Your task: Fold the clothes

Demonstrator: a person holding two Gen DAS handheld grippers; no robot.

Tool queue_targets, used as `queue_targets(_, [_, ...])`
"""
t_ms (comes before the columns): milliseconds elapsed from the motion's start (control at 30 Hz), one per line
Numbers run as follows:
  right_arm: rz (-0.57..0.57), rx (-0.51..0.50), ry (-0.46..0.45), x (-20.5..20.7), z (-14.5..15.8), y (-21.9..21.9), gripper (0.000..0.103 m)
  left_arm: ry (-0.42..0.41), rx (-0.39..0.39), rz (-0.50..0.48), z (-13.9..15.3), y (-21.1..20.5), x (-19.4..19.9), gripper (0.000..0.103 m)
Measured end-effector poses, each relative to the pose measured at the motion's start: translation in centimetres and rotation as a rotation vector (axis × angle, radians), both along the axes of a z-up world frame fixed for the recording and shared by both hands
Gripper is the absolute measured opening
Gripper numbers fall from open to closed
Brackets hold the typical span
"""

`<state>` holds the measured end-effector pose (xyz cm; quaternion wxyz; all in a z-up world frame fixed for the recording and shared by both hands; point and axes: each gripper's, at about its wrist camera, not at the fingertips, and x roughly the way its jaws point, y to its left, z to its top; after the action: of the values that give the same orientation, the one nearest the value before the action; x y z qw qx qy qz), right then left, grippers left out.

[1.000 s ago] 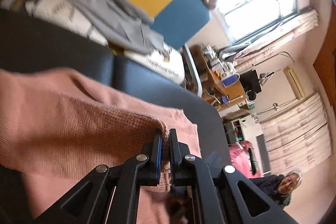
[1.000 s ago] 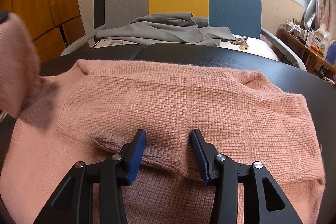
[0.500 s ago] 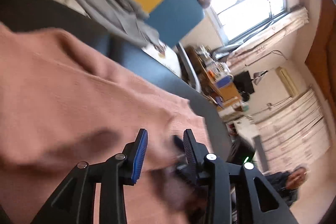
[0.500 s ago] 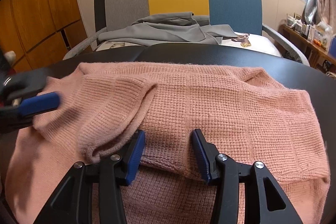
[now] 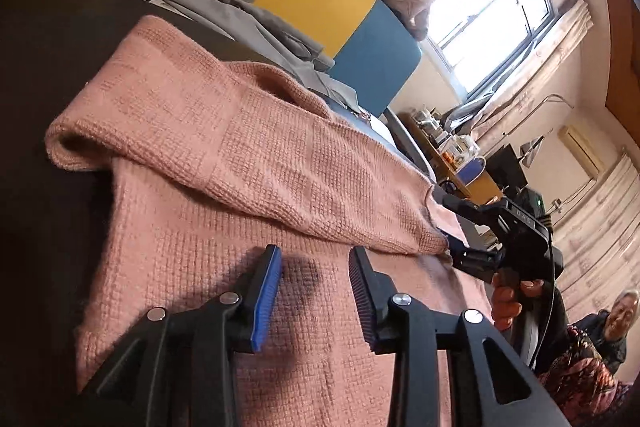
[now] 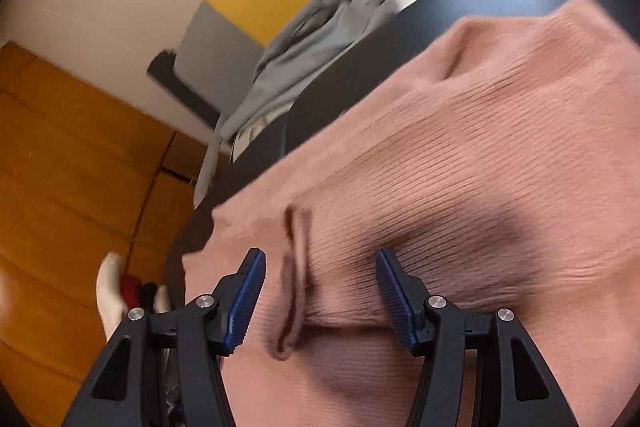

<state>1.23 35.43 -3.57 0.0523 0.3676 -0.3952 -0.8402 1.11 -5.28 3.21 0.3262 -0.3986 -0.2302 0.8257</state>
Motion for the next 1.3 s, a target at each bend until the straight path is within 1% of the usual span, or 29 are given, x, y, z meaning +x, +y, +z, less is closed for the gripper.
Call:
queue_targets(100, [0.089, 0.126, -0.006, -1.5, 0.6, -3.1, 0.058, -0.003, 0.025, 0.001, -0.1, -0.3, -0.1, 0.035])
queue_targets(133, [0.108, 0.173, -0.008, -1.9, 0.9, -4.1, 0.054, -0.004, 0.029, 0.001, -0.2, -0.3, -0.1, 0.035])
queue_targets(200, [0.159, 0.260, -0.007, -2.7, 1.7, -6.0, 0.016, -0.002, 0.029, 0.001, -0.2, -0.4, 0.0, 0.035])
queue_targets(267, [0.196, 0.340, 0.004, -3.3, 2.9, -7.4, 0.009, -0.001, 0.030, 0.001, -0.2, -0.5, 0.1, 0.035])
queue_targets(300, [0.206, 0.378, 0.016, -3.5, 3.6, -8.0, 0.008, -0.001, 0.032, 0.001, -0.3, -0.6, 0.1, 0.035])
queue_targets(367, [0.188, 0.443, 0.071, -3.5, 6.0, -8.2, 0.007, 0.000, 0.038, 0.001, -0.3, -0.5, 0.1, 0.035])
queue_targets(400, [0.162, 0.471, 0.108, -3.3, 7.4, -7.9, 0.007, 0.000, 0.039, 0.002, -0.3, -0.4, 0.1, 0.035])
queue_targets(467, [0.101, 0.508, 0.151, -3.1, 9.3, -6.9, 0.007, 0.000, 0.038, 0.002, -0.3, -0.4, 0.1, 0.035])
queue_targets(533, [0.050, 0.541, 0.152, -3.0, 10.1, -5.3, 0.007, 0.000, 0.039, 0.002, -0.4, -0.4, 0.1, 0.035])
queue_targets(567, [0.035, 0.549, 0.134, -3.1, 9.7, -4.3, 0.007, 0.000, 0.039, 0.002, -0.4, -0.4, 0.1, 0.035])
queue_targets(633, [0.019, 0.549, 0.079, -3.7, 8.2, -3.0, 0.007, 0.001, 0.037, 0.002, -0.5, -0.2, 0.1, 0.035])
queue_targets(700, [0.010, 0.543, 0.022, -4.0, 5.9, -1.8, 0.007, 0.001, 0.035, 0.001, -0.5, -0.1, 0.1, 0.035])
queue_targets(733, [0.010, 0.530, 0.007, -4.0, 4.8, -1.4, 0.007, 0.001, 0.032, 0.002, -0.4, -0.1, 0.0, 0.035])
queue_targets(833, [0.009, 0.489, -0.031, -3.8, 1.9, -0.5, 0.007, -0.006, -0.024, 0.022, 0.3, 0.8, -0.3, 0.035])
queue_targets(867, [0.005, 0.477, -0.031, -3.4, 1.2, -0.2, 0.007, -0.008, -0.055, 0.033, 0.8, 1.1, -0.3, 0.035])
queue_targets(900, [-0.005, 0.465, -0.008, -3.1, 0.7, -0.1, 0.007, 0.001, -0.074, 0.042, 1.6, 1.5, -0.2, 0.035])
queue_targets(1000, [-0.032, 0.427, 0.021, -2.6, -0.2, 0.3, 0.007, 0.085, -0.040, 0.036, 4.4, 2.7, -1.1, 0.036])
queue_targets(1033, [-0.036, 0.424, 0.024, -2.7, -0.3, 0.3, 0.007, 0.118, -0.060, 0.038, 5.3, 3.3, -2.0, 0.036])
queue_targets(1100, [-0.040, 0.424, 0.027, -2.7, -0.5, 0.2, 0.007, 0.169, -0.165, 0.083, 6.2, 4.6, -4.9, 0.037])
queue_targets(1167, [-0.041, 0.426, 0.028, -2.8, -0.3, 0.2, 0.007, 0.160, -0.264, 0.127, 5.8, 5.2, -7.7, 0.036])
queue_targets(1200, [-0.040, 0.424, 0.025, -2.9, -0.2, 0.2, 0.007, 0.138, -0.323, 0.152, 5.3, 5.3, -9.1, 0.036])
queue_targets(1267, [-0.032, 0.420, 0.013, -3.0, 0.4, 0.0, 0.009, 0.043, -0.454, 0.200, 3.3, 4.6, -11.4, 0.034])
queue_targets(1300, [-0.026, 0.419, 0.010, -3.0, 0.8, 0.0, 0.009, 0.011, -0.466, 0.208, 2.4, 3.7, -11.8, 0.030])
